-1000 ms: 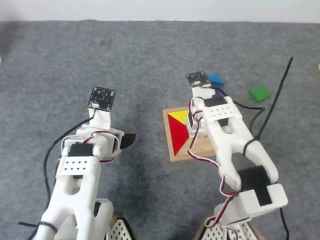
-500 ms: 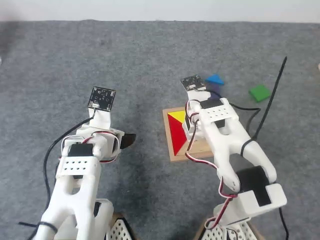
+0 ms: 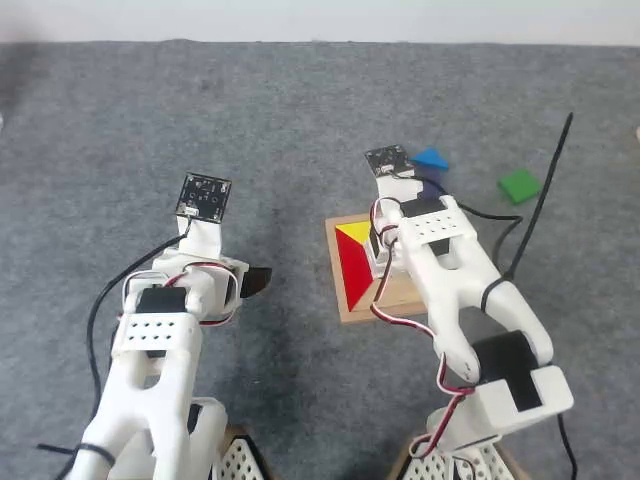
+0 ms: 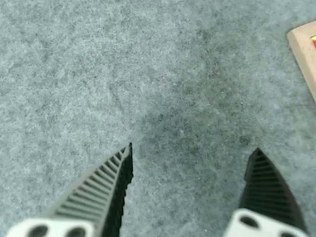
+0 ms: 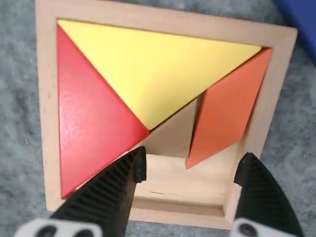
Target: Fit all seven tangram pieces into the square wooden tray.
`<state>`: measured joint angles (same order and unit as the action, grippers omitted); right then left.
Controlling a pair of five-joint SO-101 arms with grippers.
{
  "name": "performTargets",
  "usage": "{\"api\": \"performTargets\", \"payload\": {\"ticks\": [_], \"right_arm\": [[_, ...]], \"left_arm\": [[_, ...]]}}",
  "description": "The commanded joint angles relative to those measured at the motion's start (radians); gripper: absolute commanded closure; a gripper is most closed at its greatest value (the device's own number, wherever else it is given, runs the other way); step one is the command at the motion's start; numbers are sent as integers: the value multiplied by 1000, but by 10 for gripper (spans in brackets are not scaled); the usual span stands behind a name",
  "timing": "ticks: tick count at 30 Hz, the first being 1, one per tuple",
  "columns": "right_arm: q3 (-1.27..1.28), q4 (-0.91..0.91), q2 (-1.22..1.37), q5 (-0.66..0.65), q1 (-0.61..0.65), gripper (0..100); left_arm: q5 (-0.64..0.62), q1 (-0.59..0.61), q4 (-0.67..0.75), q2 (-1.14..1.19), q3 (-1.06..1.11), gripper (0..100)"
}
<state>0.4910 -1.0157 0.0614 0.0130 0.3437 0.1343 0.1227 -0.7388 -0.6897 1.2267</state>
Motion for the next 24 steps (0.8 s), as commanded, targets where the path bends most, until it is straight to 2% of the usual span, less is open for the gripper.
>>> {"api": "performTargets", "payload": {"ticks": [1, 10, 24], "right_arm": [[-44, 21, -10, 23, -1, 699], [-41, 42, -8, 101, -44, 699], [6, 38, 71, 14, -24, 699]], "left_arm": [[9, -3, 15, -25, -4, 654], [9, -3, 15, -25, -4, 654], [9, -3, 15, -25, -4, 654]]}}
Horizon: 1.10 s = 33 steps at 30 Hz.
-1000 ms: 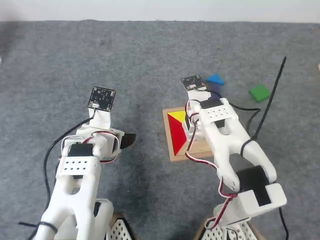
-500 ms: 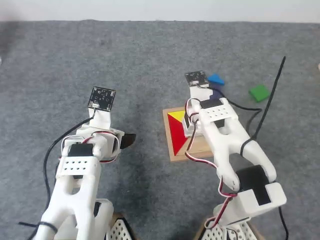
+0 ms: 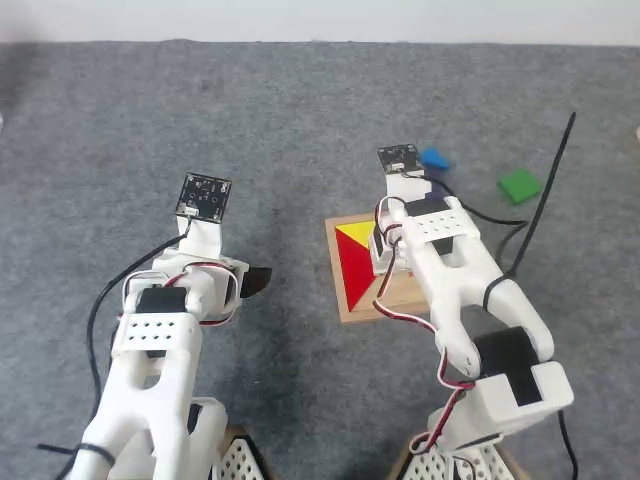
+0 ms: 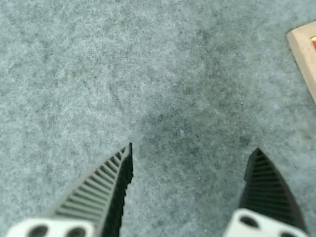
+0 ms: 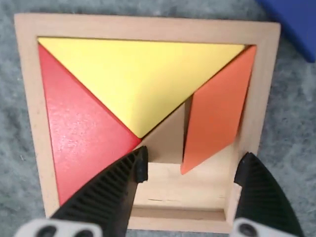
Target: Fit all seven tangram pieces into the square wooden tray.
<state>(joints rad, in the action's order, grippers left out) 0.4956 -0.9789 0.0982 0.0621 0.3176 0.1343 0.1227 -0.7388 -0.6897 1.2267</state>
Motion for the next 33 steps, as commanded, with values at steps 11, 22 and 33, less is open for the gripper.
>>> {"api": "performTargets", "payload": {"ticks": [11, 22, 33], "right_arm": [[18, -110, -45, -98, 53, 699], [61, -137, -239, -106, -24, 699], [147, -136, -398, -141, -114, 699]], "left_arm": [[9, -3, 18, -25, -4, 654], [9, -2, 20, -25, -4, 654], [9, -3, 20, -25, -4, 654]]}}
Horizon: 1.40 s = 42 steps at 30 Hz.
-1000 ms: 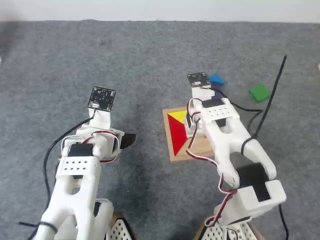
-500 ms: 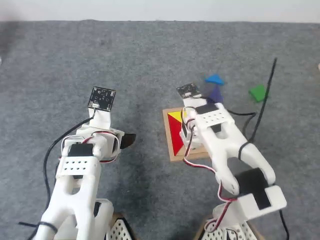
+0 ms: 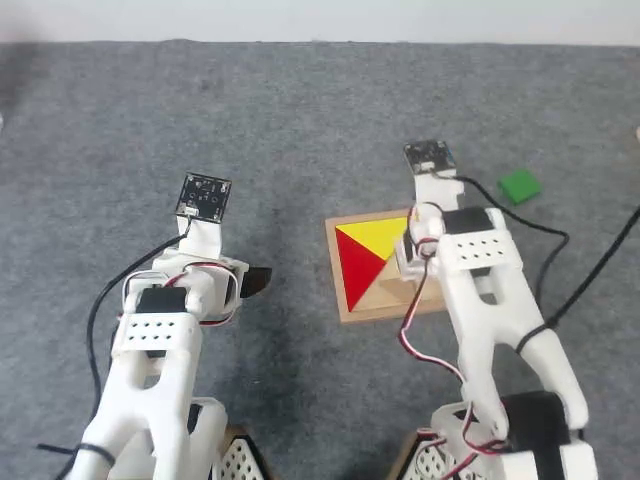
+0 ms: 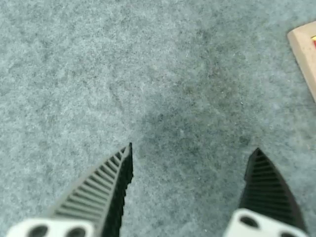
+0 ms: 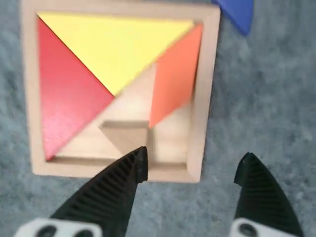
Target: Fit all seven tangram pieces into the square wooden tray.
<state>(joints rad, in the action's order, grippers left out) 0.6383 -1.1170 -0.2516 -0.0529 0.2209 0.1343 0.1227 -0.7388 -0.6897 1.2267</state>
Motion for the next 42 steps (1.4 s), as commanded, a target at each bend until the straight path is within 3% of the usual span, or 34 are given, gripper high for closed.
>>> {"api": "performTargets", "payload": {"ticks": [1, 8, 14, 22, 42], "right_arm": [[8, 2, -48, -26, -18, 699], [12, 1, -48, -25, -5, 699], [5, 25, 77, -17, 105, 699], [-44, 59, 205, 14, 53, 699], [-51, 216, 211, 97, 97, 699]], "left_arm": [[9, -3, 18, -25, -4, 654], [9, 0, 18, -25, -4, 654], [9, 0, 20, -25, -4, 654], [9, 2, 20, -25, -4, 654], [9, 3, 15, -25, -4, 654]]}}
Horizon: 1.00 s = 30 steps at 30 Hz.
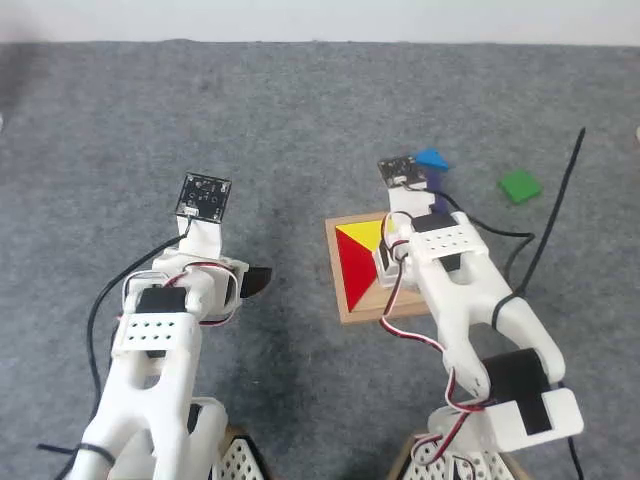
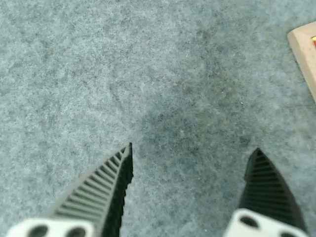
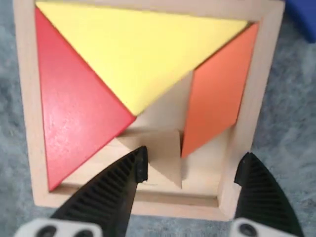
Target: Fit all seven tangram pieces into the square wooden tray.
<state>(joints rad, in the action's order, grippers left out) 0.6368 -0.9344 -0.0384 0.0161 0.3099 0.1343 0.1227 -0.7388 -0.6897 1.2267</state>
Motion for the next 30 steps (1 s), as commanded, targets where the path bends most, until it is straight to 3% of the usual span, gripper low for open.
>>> {"api": "performTargets", "payload": {"ticks": [1, 10, 21, 30], "right_arm": [[-49, 41, -2, 32, 8, 699], [-52, -68, -51, 31, -22, 699], [9, -125, -252, -75, -48, 699], [37, -91, -136, -104, -45, 699]], "left_arm": [[9, 3, 15, -25, -4, 654], [9, 3, 17, -25, -4, 654], [9, 2, 18, -25, -4, 654], [9, 3, 18, -25, -4, 654]]}}
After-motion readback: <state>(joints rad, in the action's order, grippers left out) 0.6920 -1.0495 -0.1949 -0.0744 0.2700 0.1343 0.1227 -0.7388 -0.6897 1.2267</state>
